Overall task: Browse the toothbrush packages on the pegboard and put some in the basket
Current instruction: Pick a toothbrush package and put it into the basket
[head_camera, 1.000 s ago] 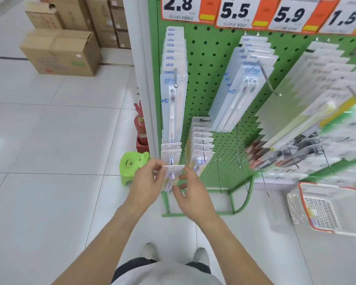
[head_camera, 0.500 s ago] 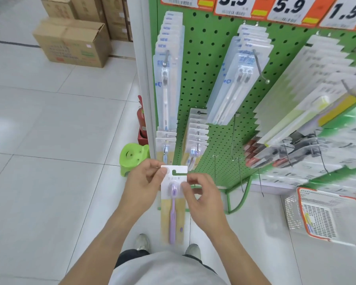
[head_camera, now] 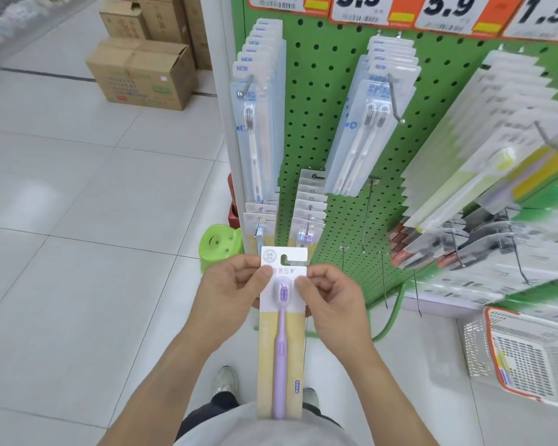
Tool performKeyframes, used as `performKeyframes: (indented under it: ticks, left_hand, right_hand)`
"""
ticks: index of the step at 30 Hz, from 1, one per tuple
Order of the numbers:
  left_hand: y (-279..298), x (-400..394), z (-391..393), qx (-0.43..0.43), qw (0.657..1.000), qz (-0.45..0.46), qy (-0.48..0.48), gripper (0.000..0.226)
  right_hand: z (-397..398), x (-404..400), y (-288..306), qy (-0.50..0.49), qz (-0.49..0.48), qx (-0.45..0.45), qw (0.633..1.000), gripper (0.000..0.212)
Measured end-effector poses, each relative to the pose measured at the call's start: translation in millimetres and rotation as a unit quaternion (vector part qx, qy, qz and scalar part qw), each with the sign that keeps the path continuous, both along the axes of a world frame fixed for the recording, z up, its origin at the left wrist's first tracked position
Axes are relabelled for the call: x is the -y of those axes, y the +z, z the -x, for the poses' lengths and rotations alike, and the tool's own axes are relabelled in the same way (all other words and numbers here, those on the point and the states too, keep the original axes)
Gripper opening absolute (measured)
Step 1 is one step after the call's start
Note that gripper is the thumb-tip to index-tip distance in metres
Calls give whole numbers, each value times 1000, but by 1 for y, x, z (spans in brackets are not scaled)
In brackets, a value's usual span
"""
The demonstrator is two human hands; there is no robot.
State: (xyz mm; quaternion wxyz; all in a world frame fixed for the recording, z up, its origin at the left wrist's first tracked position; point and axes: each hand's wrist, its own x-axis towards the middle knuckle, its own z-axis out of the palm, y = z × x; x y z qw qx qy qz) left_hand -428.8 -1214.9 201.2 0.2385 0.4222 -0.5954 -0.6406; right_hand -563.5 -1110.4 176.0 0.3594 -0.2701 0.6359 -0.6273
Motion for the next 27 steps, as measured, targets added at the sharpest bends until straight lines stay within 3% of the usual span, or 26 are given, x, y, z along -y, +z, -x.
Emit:
performKeyframes:
  ticks: [7,17,27]
  left_hand:
    - [14,5,4,-45,998,0,-33,14]
    - [-5,-5,-2,-16,999,2,-43,21]
    - [-2,-12,-7,-6,998,10,-69,50]
  right_hand:
    - [6,14,24,26,37,-14,999,9]
    - [-5,-2,5,49,-28,-58,997,15]
    - [-12,-6,4,42,-37,-52,997,29]
